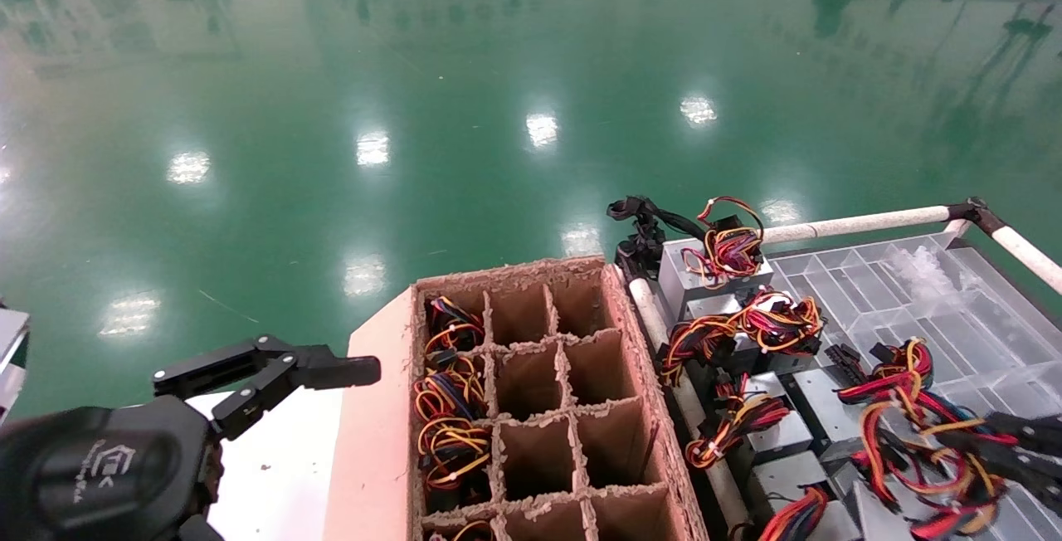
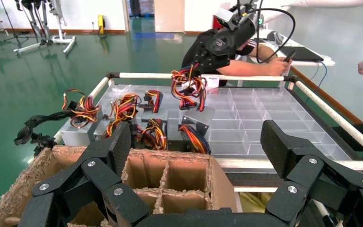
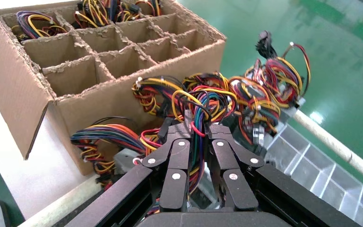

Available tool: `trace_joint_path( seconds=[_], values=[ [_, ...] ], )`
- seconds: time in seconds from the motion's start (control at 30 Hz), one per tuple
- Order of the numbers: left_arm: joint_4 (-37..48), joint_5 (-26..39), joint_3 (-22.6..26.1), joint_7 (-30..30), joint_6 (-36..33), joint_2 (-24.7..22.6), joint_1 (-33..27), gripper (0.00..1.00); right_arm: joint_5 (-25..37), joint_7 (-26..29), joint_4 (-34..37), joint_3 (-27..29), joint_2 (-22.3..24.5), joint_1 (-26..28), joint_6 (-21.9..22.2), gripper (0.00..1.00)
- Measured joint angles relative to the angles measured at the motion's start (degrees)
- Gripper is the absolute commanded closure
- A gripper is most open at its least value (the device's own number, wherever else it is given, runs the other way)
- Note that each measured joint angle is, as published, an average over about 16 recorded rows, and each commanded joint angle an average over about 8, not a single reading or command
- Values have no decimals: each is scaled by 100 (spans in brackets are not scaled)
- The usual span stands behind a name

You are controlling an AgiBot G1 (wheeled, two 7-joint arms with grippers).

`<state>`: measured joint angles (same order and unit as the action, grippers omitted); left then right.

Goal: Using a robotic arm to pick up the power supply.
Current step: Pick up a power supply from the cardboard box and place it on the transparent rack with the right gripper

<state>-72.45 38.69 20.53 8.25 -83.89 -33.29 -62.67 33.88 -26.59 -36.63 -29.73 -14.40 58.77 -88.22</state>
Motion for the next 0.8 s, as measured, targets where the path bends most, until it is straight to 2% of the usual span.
trace_joint_path(
  seconds=[0.4, 0.8],
  values=[
    [0, 0, 1, 0, 0, 0, 0, 0, -1199, -660, 608, 143, 144, -1370, -176, 100],
    [0, -1, 1, -1, 1, 1, 0, 0, -2375, -1198, 811, 341, 200, -2638, -136, 100]
  ],
)
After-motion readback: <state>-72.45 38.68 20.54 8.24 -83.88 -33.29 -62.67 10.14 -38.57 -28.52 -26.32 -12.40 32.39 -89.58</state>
